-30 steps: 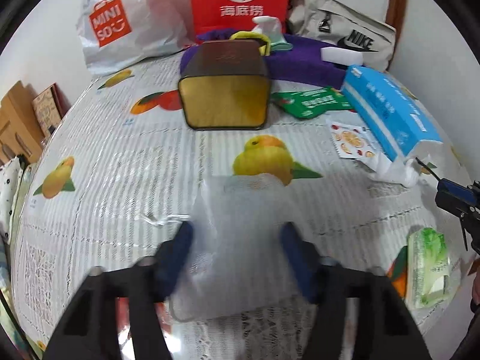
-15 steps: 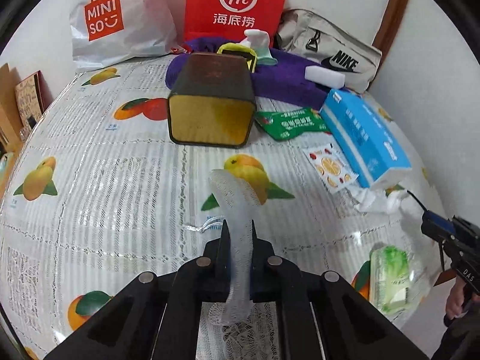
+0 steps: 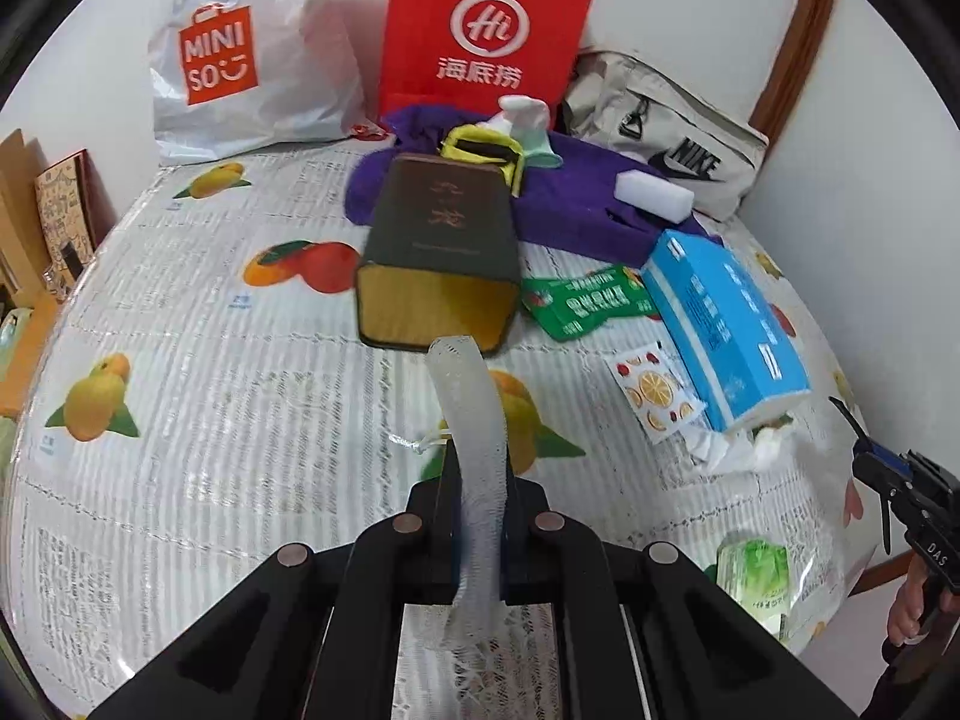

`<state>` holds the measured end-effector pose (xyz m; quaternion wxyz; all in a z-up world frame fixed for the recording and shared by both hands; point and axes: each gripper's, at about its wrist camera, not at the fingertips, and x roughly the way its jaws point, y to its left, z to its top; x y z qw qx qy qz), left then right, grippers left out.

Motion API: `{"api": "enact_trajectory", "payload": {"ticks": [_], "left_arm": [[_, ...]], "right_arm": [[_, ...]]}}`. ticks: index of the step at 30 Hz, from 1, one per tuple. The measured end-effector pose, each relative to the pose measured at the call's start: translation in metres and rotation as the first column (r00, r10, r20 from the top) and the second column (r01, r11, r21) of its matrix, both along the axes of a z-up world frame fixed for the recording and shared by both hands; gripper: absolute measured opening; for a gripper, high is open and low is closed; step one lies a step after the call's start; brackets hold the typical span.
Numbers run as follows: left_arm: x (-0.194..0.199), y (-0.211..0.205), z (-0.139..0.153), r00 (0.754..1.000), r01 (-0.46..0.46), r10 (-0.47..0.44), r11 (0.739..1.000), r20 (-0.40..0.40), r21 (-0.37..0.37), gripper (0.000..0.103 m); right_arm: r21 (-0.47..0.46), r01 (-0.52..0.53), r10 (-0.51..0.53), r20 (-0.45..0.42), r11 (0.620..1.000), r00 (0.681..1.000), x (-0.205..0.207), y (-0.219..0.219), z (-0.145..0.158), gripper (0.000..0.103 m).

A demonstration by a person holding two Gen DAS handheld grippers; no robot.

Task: Organize soft objects
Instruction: 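Carry the mesh bag with the left gripper while the right gripper carries the strap toward the purple towel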

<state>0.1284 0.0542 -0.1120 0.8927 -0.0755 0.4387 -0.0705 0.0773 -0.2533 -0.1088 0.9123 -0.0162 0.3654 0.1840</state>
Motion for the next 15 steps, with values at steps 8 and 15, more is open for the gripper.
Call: {"api": "enact_trajectory", "payload": {"ticks": [8, 15], "left_arm": [[0.012, 0.021, 0.021, 0.998, -0.055, 0.055, 0.998, 0.019, -0.011, 0.008], [0.025, 0.036, 0.042, 0.995, -0.091, 0.091, 0.996, 0.047, -0.009, 0.008]], "right_arm": [[0.009, 0.032, -0.032, 0.002, 0.999, 0.999, 0.014, -0.014, 0.013, 0.019], [0.001, 0.031, -0.031, 0.045, 1.0, 0.999, 0.033, -0.011, 0.035, 0.019]]}}
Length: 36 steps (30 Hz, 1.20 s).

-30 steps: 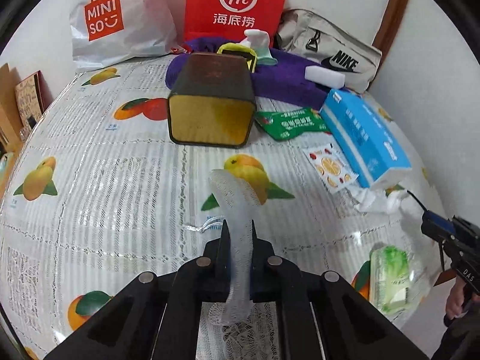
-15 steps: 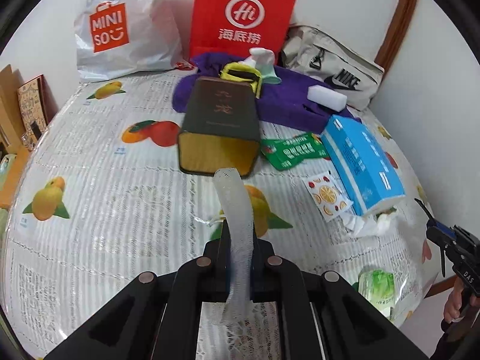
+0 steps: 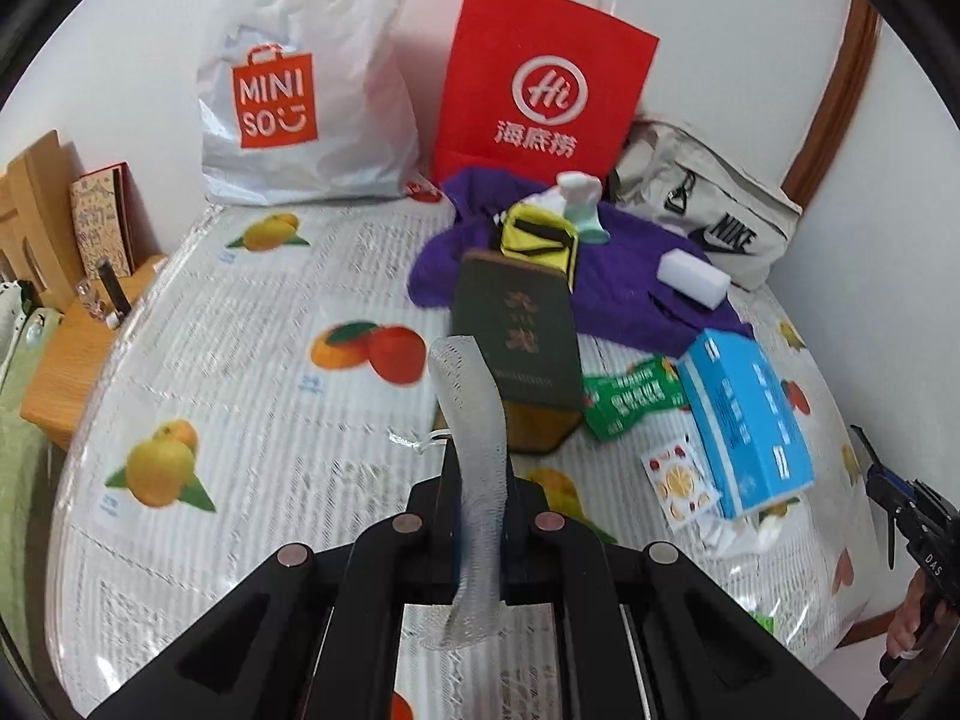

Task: Organize soft objects
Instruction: 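Carry the mesh bag with the left gripper while the right gripper carries the strap toward the purple towel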

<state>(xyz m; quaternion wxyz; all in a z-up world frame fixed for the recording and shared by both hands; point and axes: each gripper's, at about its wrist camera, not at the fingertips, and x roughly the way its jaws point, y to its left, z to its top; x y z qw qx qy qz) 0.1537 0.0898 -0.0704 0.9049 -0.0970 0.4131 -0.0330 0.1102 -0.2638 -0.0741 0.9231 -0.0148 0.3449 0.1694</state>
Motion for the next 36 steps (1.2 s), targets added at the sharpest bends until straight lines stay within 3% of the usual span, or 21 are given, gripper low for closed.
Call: {"api": "enact_trajectory", "payload": {"ticks": [13, 23, 36], "left_arm": [[0.031, 0.008, 0.017, 1.0, -0.014, 0.014, 1.0, 0.01, 0.008, 0.008], [0.073, -0.029, 0.027, 0.998, 0.066, -0.065, 0.998, 0.026, -0.005, 0.008], [0.128, -0.063, 0.032, 0.984, 0.174, -0.173, 0.985, 0.035, -0.015, 0.008]], "right_arm": [[0.006, 0.026, -0.026, 0.044, 1.0, 0.999, 0.048, 0.005, 0.024, 0.019], [0.003, 0.016, -0.016, 0.059, 1.0, 0.998, 0.083, 0.005, 0.036, 0.019], [-0.001, -0.036, 0.036, 0.065, 0.999, 0.997, 0.141, 0.036, 0.041, 0.019]]}}
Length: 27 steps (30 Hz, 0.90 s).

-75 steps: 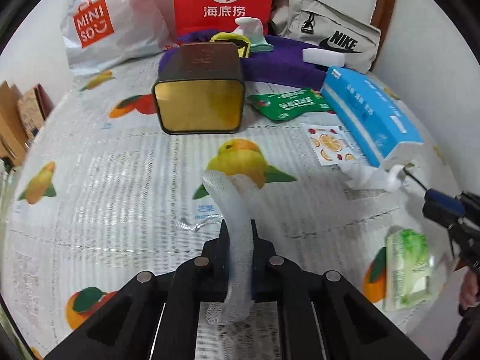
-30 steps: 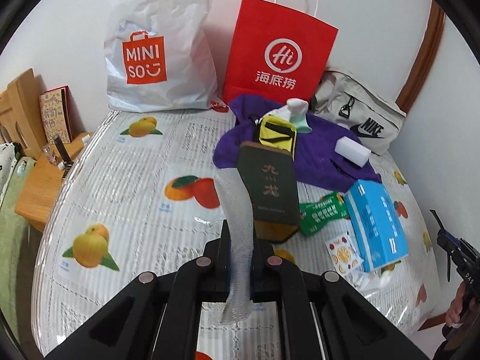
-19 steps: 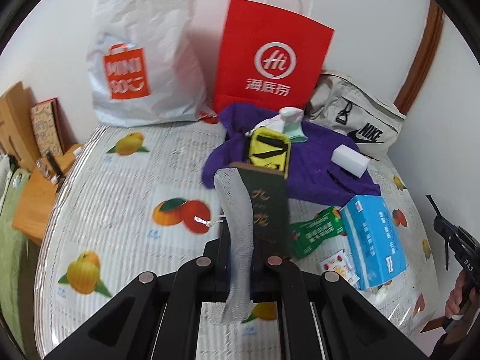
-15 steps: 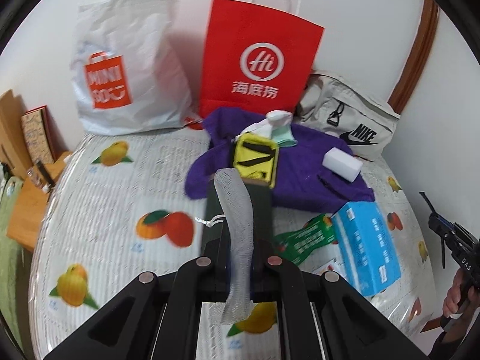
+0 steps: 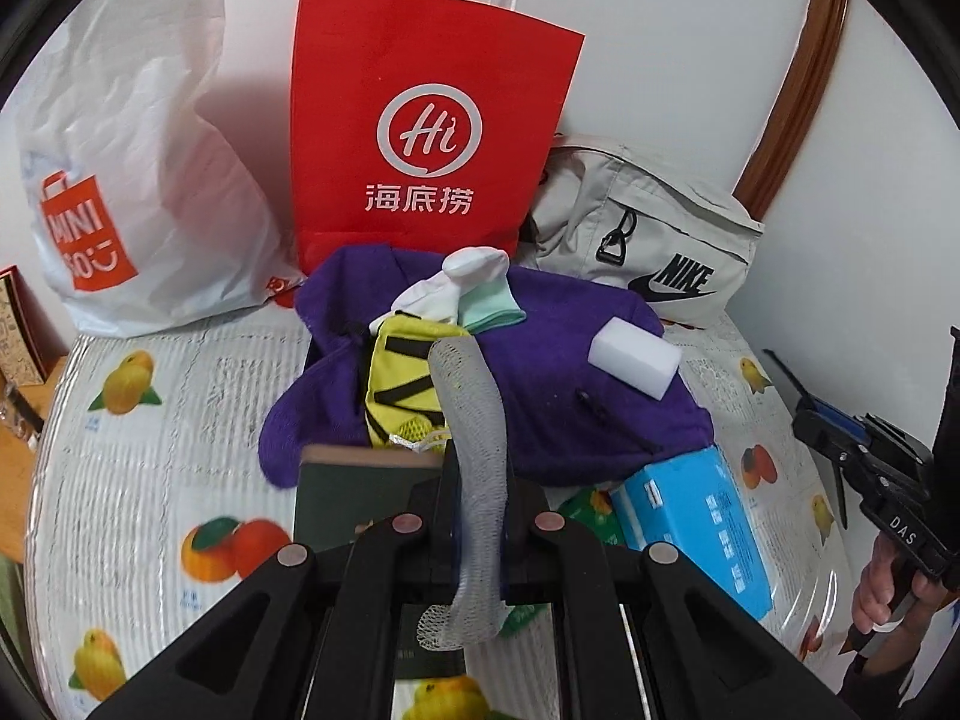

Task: Organize soft objects
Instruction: 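Carry the mesh bag with the left gripper while the right gripper carries the strap toward the purple towel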

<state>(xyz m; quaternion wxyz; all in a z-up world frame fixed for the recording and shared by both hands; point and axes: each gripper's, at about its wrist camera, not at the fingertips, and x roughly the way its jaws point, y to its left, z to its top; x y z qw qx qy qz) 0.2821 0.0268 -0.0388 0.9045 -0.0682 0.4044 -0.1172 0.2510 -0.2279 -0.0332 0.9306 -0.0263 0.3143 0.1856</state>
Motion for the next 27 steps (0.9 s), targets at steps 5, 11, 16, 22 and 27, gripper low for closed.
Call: {"api": "enact_trajectory", "payload": {"ticks": [5, 11, 16, 22, 27], "left_arm": [[0.016, 0.01, -0.004, 1.0, -0.014, 0.014, 1.0, -0.006, 0.007, 0.008], [0.034, 0.028, -0.008, 0.999, -0.043, 0.043, 0.999, -0.019, 0.029, 0.008], [0.052, 0.029, -0.016, 0.999, -0.03, 0.03, 0.999, -0.04, 0.012, 0.008], [0.072, 0.012, -0.021, 0.998, 0.024, -0.024, 1.0, -0.053, -0.015, 0.008], [0.095, -0.012, -0.024, 0.995, 0.081, -0.082, 0.997, -0.059, -0.018, 0.008]], "right_arm": [[-0.018, -0.011, 0.011, -0.001, 1.0, 1.0, 0.02, 0.013, -0.001, 0.019], [-0.038, -0.006, 0.005, -0.005, 0.999, 1.0, 0.042, 0.018, -0.005, 0.019], [-0.06, 0.01, -0.012, -0.024, 0.998, 1.0, 0.06, 0.019, -0.013, 0.019], [-0.088, 0.002, -0.006, -0.05, 0.996, 0.999, 0.078, 0.022, -0.027, 0.019], [-0.106, -0.017, 0.008, -0.086, 0.994, 0.996, 0.096, 0.026, -0.039, 0.019]]}}
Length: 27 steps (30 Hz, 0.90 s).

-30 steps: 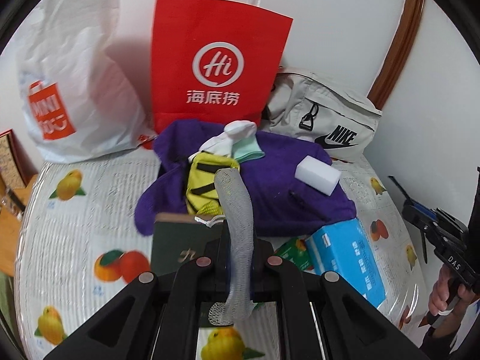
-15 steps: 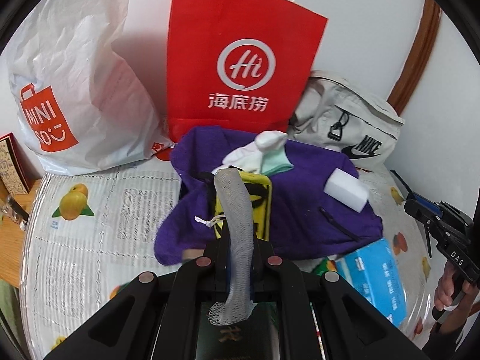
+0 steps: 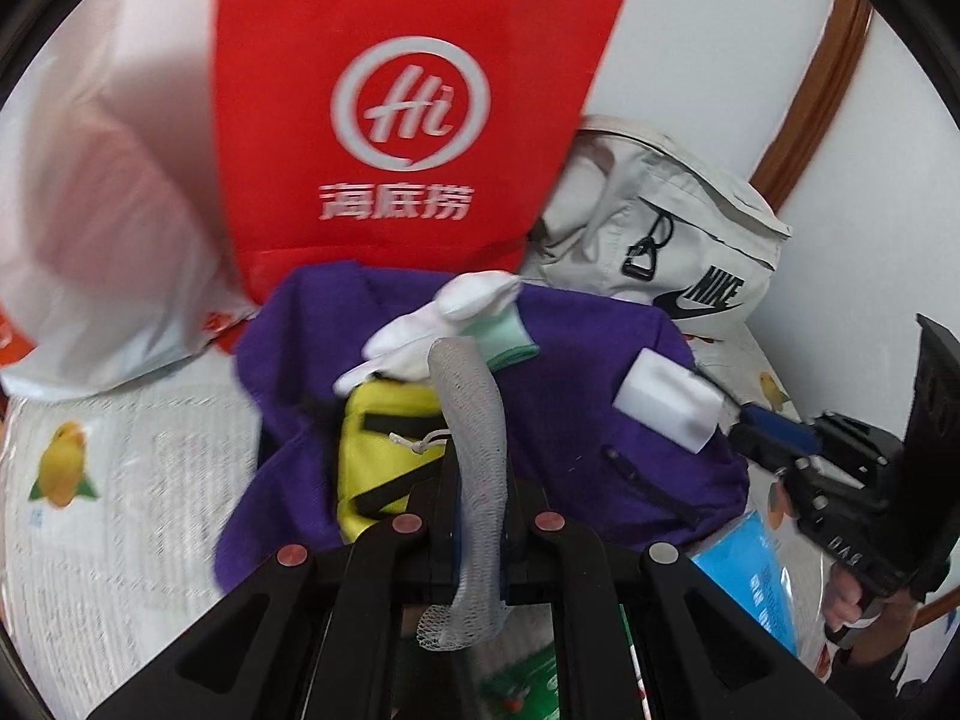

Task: Organize soft objects
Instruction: 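Carry the mesh bag with the left gripper while the right gripper carries the strap toward the purple towel, then release the mesh bag onto the towel with the left gripper while the right gripper releases the strap there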

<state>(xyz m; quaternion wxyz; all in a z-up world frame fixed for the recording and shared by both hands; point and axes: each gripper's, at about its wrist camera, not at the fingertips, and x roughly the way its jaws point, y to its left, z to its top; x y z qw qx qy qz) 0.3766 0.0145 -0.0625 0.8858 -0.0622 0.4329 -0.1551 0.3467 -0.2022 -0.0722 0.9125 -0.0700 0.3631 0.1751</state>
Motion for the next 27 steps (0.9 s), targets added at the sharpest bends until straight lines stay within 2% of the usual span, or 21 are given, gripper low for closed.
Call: {"api": "enact_trajectory", "payload": {"ticks": [6, 9, 15, 23, 27], "left_arm": [[0.023, -0.024, -0.014, 0.998, 0.046, -0.046, 0.999, -0.044, -0.007, 0.008], [0.032, -0.033, -0.026, 0.996, 0.053, -0.051, 0.998, -0.076, 0.02, 0.008], [0.04, -0.036, -0.044, 0.992, 0.053, -0.048, 0.998, -0.117, 0.039, 0.008], [0.046, -0.04, -0.05, 0.989, 0.057, -0.049, 0.997, -0.14, 0.058, 0.009], [0.047, -0.041, -0.047, 0.989, 0.059, -0.049, 0.996, -0.14, 0.065, 0.017]], "right_arm": [[0.002, -0.002, 0.002, -0.054, 1.0, 0.999, 0.017, 0.0, -0.015, 0.019], [-0.019, -0.009, 0.007, -0.092, 1.0, 0.996, 0.026, 0.003, -0.026, 0.019], [-0.05, -0.025, 0.018, -0.127, 0.998, 0.992, 0.036, 0.006, -0.038, 0.019], [-0.062, -0.058, 0.044, -0.207, 0.996, 0.977, 0.049, 0.011, -0.053, 0.019], [-0.069, -0.067, 0.049, -0.235, 0.995, 0.971, 0.052, 0.014, -0.058, 0.02]]}}
